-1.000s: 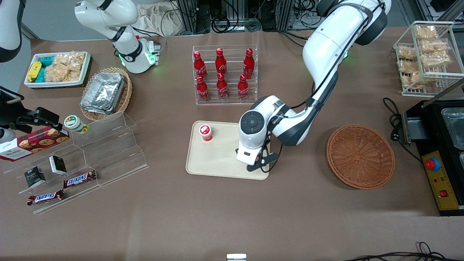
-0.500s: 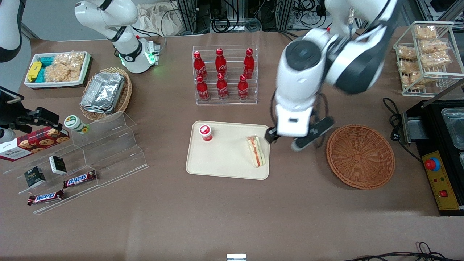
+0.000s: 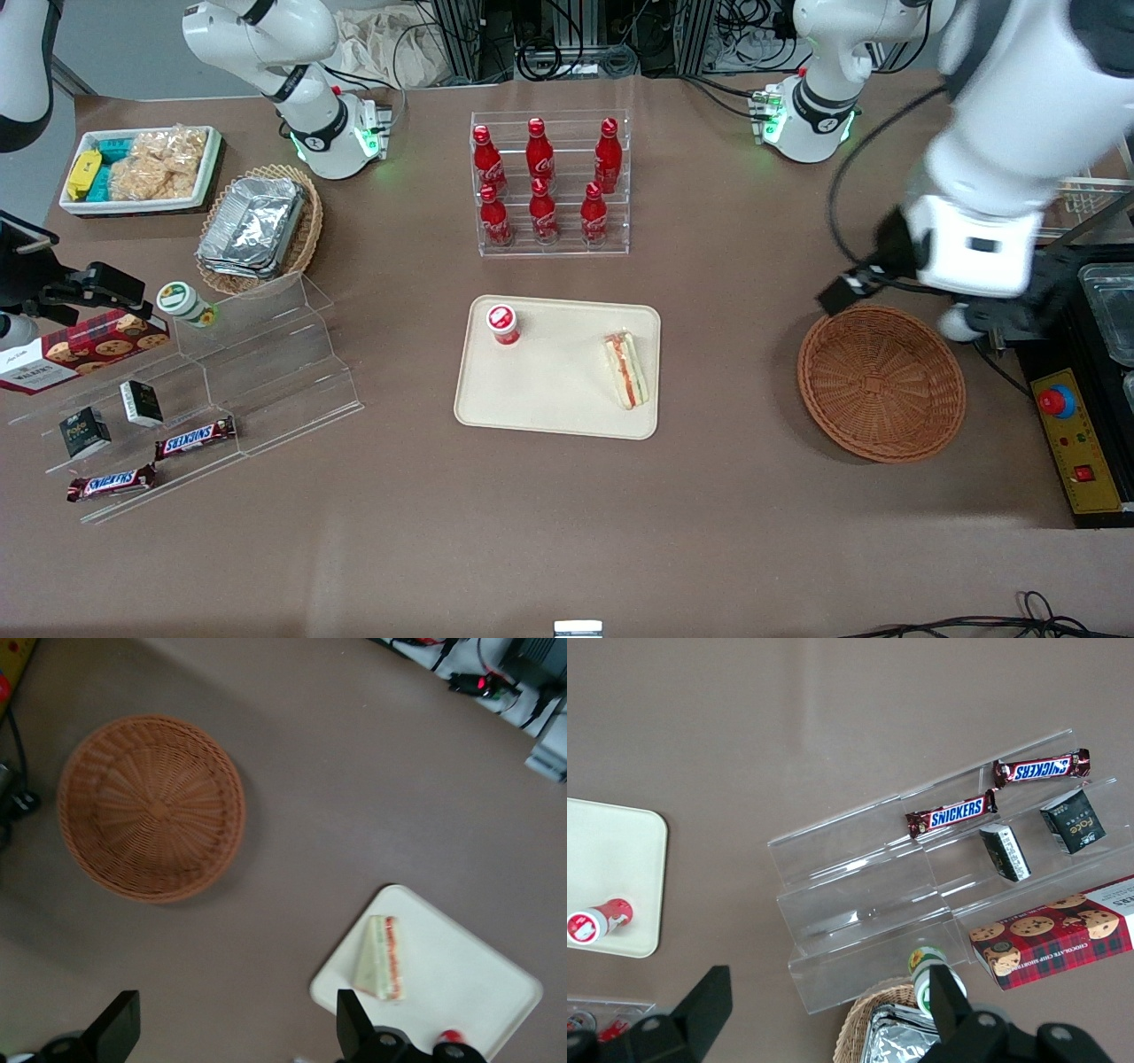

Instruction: Place sandwich from basket to tray

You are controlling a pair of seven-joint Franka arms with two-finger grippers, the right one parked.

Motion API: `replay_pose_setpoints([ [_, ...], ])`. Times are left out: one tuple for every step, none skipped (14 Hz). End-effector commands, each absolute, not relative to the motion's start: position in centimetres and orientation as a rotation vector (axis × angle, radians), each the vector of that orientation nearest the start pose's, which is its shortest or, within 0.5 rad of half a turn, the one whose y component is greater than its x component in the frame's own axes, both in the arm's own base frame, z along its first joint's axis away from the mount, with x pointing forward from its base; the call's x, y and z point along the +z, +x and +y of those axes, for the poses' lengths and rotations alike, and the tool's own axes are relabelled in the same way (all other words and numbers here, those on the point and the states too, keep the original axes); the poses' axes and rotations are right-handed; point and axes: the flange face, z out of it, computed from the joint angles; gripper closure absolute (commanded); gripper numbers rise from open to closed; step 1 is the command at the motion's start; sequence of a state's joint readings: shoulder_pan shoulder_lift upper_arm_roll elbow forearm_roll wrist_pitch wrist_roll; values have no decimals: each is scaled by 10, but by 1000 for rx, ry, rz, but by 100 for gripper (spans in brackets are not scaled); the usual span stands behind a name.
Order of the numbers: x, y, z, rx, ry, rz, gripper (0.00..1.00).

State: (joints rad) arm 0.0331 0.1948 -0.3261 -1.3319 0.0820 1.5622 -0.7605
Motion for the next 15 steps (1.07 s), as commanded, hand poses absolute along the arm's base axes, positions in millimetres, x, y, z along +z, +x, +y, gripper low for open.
replay_pose_setpoints([
  [631,589,-97,-31,-3081,-549,0],
  [630,588,-82,-23,-3089,-464,0],
  [629,586,-68,-16,-3093,-393,0],
  [630,583,-53,-13,-3091,-353,0],
  [630,578,-38,-13,-3100,-321,0],
  [632,574,-24,-20,-3106,-279,0],
  [630,569,-11,-18,-3107,-247,0],
  [630,562,-1,-37,-3120,-257,0],
  [626,554,5,-78,-3140,-271,0],
  [620,544,6,-121,-3144,-269,0],
  [614,538,9,-138,-3145,-275,0],
  [614,537,14,-129,-3144,-294,0],
  [617,537,14,-124,-3143,-289,0],
  [617,537,13,-121,-3127,-273,0],
  [623,539,11,-137,-3126,-268,0],
])
